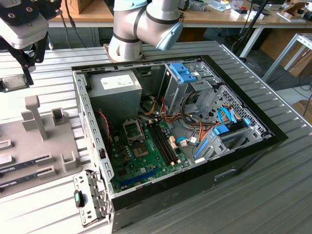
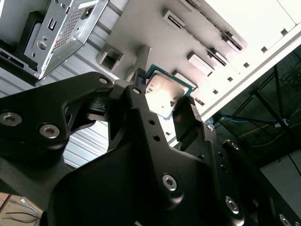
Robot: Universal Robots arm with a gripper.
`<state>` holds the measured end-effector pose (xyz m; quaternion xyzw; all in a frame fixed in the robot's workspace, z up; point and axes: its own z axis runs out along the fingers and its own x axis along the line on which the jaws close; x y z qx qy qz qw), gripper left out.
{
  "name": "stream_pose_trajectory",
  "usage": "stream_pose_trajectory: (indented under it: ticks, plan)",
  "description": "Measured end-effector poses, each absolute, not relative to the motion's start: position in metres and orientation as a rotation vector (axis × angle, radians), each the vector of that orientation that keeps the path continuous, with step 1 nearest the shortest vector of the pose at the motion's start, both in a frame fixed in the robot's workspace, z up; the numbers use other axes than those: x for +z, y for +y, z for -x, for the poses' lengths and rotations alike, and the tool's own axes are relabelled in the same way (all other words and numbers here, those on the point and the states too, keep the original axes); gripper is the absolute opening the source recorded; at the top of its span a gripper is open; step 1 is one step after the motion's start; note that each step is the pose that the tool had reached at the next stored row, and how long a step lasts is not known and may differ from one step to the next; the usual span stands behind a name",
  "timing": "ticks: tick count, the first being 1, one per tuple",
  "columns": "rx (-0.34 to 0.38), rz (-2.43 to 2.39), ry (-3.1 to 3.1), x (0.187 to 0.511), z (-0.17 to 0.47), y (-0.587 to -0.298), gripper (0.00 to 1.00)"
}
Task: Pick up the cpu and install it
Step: 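Pick up the cpu and move it towards the insertion slot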
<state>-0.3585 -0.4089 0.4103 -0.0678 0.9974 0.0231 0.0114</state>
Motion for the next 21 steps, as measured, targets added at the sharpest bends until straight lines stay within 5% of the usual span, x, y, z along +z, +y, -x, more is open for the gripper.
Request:
stream_pose_trajectory:
  ticks: [21]
  plan:
    - [0.072,0.211,3.111,0.406,0.346,-0.410,0.47]
